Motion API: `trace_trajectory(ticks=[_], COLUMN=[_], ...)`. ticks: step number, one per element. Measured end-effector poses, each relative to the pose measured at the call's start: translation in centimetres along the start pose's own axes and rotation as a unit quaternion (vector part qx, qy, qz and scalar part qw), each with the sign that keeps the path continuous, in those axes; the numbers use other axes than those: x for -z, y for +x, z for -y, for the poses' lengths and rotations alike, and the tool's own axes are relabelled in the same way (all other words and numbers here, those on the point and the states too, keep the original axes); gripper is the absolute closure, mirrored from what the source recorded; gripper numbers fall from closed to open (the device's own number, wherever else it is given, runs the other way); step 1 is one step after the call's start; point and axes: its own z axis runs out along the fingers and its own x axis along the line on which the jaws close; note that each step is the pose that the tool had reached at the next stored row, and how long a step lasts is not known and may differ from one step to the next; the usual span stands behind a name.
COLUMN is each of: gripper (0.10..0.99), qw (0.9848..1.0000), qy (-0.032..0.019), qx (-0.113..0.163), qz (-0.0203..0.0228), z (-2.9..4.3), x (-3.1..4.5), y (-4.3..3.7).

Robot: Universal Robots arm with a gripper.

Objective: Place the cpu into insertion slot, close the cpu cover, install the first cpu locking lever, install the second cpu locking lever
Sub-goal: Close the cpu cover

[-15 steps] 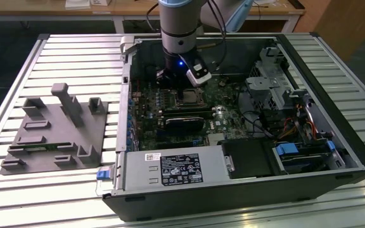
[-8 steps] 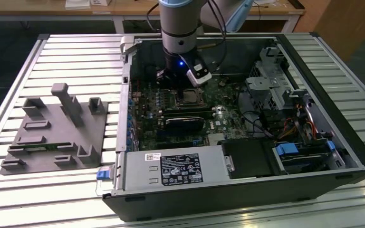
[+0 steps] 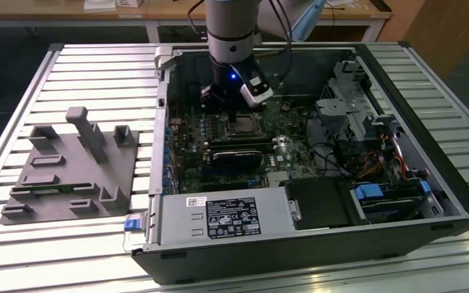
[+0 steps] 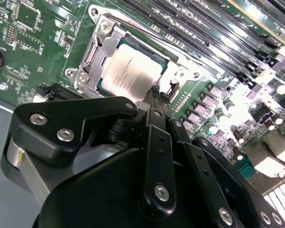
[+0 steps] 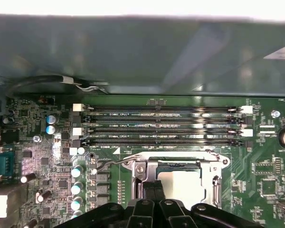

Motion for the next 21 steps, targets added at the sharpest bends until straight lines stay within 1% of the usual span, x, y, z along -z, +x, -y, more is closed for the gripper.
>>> trace_trajectory(ticks=[4,7,14,21], gripper=[0.980,0.980,0.980,0.980], qw=[1.0000,1.0000,1.0000,1.0000], qy=[-0.0002,0.0000,0.0001,0.0006], qx=[0.000,0.000,0.000,0.000], qz=[0.0002,0.0000,0.0001,0.0001], z=[-0.01,-0.01,-0.05,-0.14], x=[0.07,0.07,0.01,-0.06], y=[-0.01,-0.22,-1.10,-2.19])
